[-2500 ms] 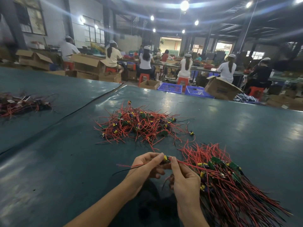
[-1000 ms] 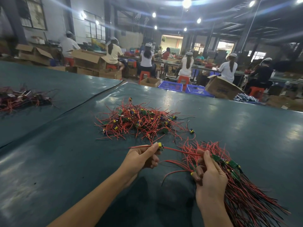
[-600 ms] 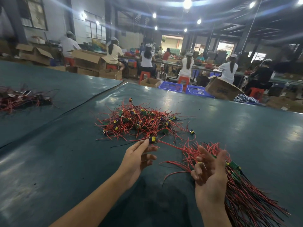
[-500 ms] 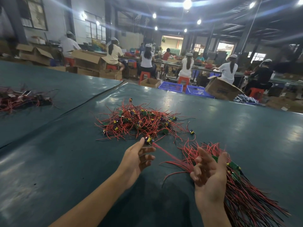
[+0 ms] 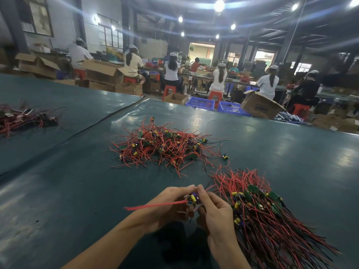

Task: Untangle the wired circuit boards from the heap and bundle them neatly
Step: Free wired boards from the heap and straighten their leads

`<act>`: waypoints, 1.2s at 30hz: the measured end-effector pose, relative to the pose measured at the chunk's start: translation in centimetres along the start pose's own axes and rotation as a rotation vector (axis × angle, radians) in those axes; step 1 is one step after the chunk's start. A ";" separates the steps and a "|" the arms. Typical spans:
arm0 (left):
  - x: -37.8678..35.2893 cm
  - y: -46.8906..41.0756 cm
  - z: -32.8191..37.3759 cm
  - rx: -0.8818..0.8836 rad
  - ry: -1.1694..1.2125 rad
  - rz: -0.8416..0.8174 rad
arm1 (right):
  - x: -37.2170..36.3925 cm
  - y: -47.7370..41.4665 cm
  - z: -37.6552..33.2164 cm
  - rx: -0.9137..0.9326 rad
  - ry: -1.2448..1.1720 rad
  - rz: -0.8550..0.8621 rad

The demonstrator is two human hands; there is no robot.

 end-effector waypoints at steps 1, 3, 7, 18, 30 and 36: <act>0.1 -0.1 0.0 0.007 0.040 0.009 | 0.3 -0.1 -0.1 0.003 -0.023 0.026; 0.4 -0.2 0.1 -0.018 0.088 0.018 | 0.8 -0.2 -0.3 0.009 -0.057 0.073; 0.6 0.0 0.6 -0.116 0.037 0.027 | 1.0 0.1 -0.8 0.054 -0.070 0.112; 0.8 1.0 2.3 -0.345 -0.054 0.254 | 1.6 -0.2 -0.7 0.141 -0.054 0.128; 2.3 0.8 2.2 -0.226 0.045 0.290 | 3.8 -1.5 -2.0 0.111 -0.122 0.213; 1.5 1.1 2.6 -0.217 0.007 0.253 | 6.0 -2.1 -3.8 0.192 -0.229 0.283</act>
Point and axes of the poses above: each hand's wrist, its own y-axis away from the middle knuckle, its own x-axis out of the back of the hand, z = x × y, the point moved 8 cm from there along -y, towards the middle knuckle, and after that the axes turned 9 degrees about -y, right-handed, at the moved point
